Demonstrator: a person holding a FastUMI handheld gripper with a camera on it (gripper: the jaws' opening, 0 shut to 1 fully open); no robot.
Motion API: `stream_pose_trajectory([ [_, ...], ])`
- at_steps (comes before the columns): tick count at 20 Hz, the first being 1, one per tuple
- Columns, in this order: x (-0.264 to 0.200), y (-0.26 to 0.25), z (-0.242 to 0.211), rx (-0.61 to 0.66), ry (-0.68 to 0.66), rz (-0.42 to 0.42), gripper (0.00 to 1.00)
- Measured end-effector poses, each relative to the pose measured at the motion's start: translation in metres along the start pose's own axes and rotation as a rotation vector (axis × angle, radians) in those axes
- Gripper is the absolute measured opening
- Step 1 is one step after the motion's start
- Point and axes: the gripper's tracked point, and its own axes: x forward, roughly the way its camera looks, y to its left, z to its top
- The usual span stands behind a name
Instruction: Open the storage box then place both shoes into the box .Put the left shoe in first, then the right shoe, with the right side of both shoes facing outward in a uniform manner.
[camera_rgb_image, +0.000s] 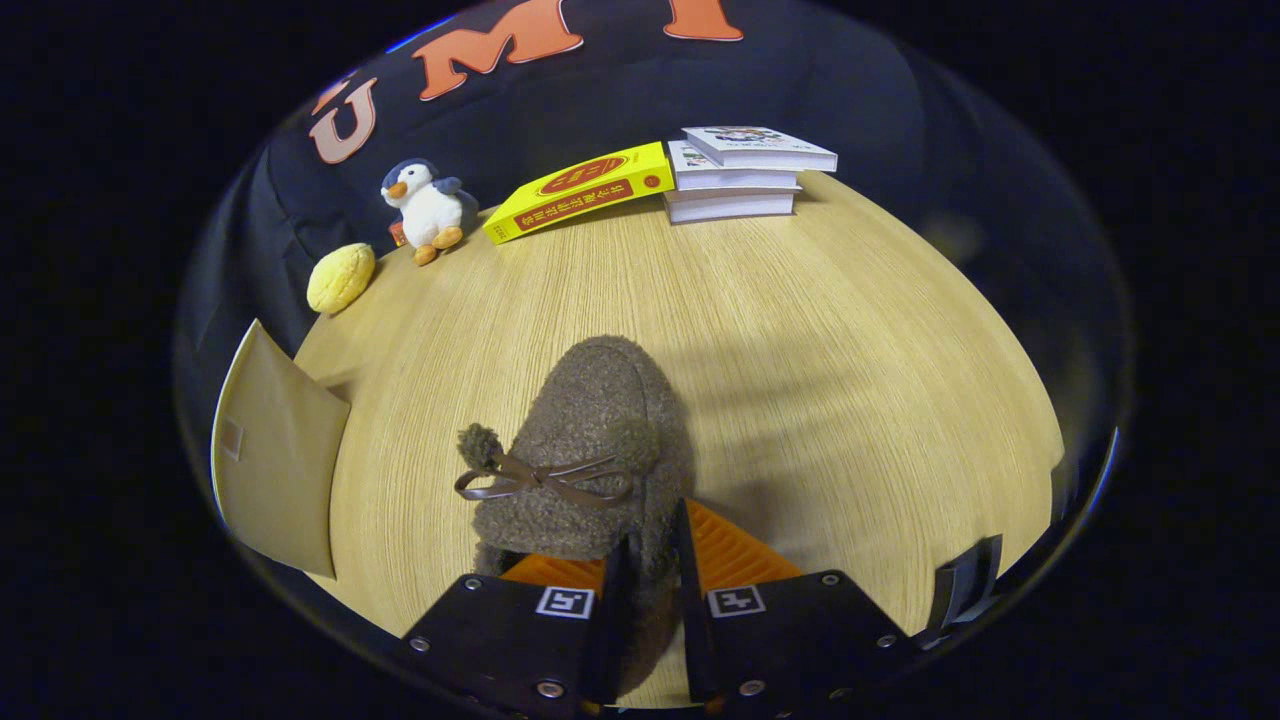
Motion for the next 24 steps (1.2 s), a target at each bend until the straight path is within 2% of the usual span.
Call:
stream_pose_trajectory([
  [1,0.001,-0.001,0.001,-0.006,-0.010,-0.008,0.25],
  [4,0.001,-0.004,0.003,-0.024,-0.011,-0.021,0.08],
  [6,-0.002,0.002,0.004,0.007,0.018,0.014,0.04],
  [14,-0.054,0.048,0.054,0.055,-0.030,0.082,0.04],
  [18,-0.084,0.096,0.076,0.069,-0.049,0.138,0.04],
  [24,-0.128,0.185,0.098,0.010,-0.081,0.213,0.04],
])
